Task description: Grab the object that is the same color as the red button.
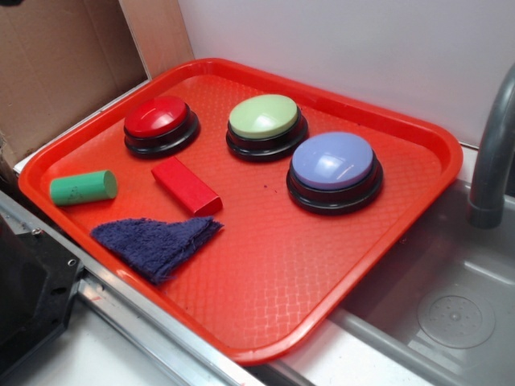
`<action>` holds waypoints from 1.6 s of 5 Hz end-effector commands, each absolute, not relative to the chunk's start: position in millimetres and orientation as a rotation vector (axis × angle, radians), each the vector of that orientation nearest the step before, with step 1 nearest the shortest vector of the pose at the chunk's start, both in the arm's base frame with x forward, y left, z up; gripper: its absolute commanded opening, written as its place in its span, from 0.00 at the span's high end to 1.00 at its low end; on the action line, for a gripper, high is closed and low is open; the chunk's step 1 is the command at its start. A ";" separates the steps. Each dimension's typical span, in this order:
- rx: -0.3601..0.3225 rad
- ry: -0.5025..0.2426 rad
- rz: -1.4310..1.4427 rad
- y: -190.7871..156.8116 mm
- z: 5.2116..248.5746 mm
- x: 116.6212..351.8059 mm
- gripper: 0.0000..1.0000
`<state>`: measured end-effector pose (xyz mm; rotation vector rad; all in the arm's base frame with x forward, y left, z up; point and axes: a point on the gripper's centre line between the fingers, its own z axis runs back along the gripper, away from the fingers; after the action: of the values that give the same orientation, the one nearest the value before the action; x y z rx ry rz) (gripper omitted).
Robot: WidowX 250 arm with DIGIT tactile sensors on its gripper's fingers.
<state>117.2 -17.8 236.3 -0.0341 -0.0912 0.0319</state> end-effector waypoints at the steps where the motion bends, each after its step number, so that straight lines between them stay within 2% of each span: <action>1: -0.034 -0.091 0.032 -17.8 236.3 117.2 0.00; 3: -0.143 -0.114 0.336 -31.3 211.7 138.1 0.00; 4: -0.188 -0.114 0.550 -30.2 187.7 155.5 0.00; 6: -0.221 -0.121 0.977 -26.8 124.0 187.8 0.00; 7: -0.153 -0.137 1.118 -24.3 88.7 202.0 0.00; 8: -0.125 -0.146 1.163 -27.2 61.9 208.5 0.00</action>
<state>205.4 -32.4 55.2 -0.1011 -0.1191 1.1697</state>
